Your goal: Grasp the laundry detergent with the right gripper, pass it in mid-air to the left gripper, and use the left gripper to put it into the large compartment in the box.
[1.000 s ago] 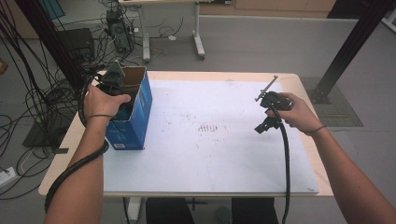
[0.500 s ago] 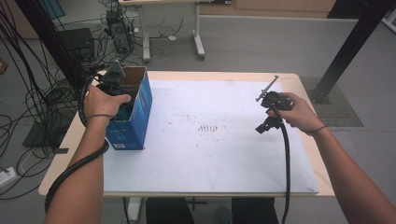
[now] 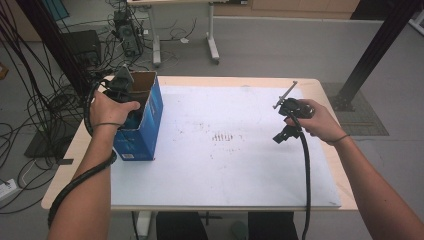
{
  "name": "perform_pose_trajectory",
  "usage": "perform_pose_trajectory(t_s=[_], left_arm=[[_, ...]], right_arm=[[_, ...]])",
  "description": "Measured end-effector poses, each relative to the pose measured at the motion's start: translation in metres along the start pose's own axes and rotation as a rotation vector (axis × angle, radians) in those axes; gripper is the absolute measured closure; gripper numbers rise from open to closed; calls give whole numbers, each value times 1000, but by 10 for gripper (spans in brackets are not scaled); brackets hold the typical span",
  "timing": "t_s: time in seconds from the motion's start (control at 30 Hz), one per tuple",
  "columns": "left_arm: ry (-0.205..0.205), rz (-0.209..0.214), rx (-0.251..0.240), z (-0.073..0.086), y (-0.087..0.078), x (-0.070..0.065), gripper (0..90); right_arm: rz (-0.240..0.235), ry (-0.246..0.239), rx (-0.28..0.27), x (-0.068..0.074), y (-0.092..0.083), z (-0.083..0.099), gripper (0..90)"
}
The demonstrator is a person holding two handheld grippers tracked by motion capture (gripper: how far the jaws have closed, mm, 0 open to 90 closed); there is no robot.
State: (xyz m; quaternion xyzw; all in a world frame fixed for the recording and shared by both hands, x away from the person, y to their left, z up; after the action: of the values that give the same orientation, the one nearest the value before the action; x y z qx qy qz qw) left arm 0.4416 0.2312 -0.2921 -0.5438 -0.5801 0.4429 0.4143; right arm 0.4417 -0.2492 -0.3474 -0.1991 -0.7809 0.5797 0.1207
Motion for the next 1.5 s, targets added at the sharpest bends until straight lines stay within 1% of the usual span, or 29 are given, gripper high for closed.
perform_pose_trajectory(t_s=[0.4, 0.47, 0.6, 0.73, 0.9, 1.0, 1.03, 1.13, 1.27, 1.33, 1.5], left_arm=[[4, -2, 0, 0, 0, 0, 374], [-1, 1, -6, 0, 0, 0, 373], [-12, 10, -1, 1, 2, 1, 359], [-18, 10, -2, 2, 1, 1, 358], [-21, 15, 8, 2, -2, 2, 359], [-22, 17, 2, 2, -5, 2, 358], [-27, 19, 9, 2, -6, 2, 357], [-34, 24, 5, 2, -9, 3, 355], [-33, 25, 1, 2, -16, 3, 354], [-27, 34, -2, 2, -20, 3, 350], [-19, 31, -33, 1, -35, 2, 349]], right_arm=[[2, 3, 0, 0, -2, 1, 67], [6, 0, -1, 0, -2, 1, 67], [7, -5, 1, 1, -2, 0, 67], [7, -6, 3, 2, -3, -1, 67], [9, -7, 5, 2, -3, 0, 67], [10, -5, 4, 2, -4, 0, 67], [9, -5, 3, 2, -4, 0, 67], [8, -6, 4, 1, -4, 1, 67], [10, -4, 8, 1, -5, 1, 67], [13, -4, 6, 1, -5, 1, 67], [14, -9, 7, 1, -5, 0, 67]])
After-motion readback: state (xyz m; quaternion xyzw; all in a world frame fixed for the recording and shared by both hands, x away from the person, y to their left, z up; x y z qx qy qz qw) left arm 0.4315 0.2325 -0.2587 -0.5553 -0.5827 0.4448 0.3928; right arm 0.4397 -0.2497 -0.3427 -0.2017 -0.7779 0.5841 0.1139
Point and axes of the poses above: each handheld gripper's, and its own axes: y roughly forward along the jaws, z roughly out of its underside, x roughly to its left, the point moved 2 cm from there along y, roughly forward along the jaws, and after that the axes turned 8 degrees about -y, right-handed, at the moved point
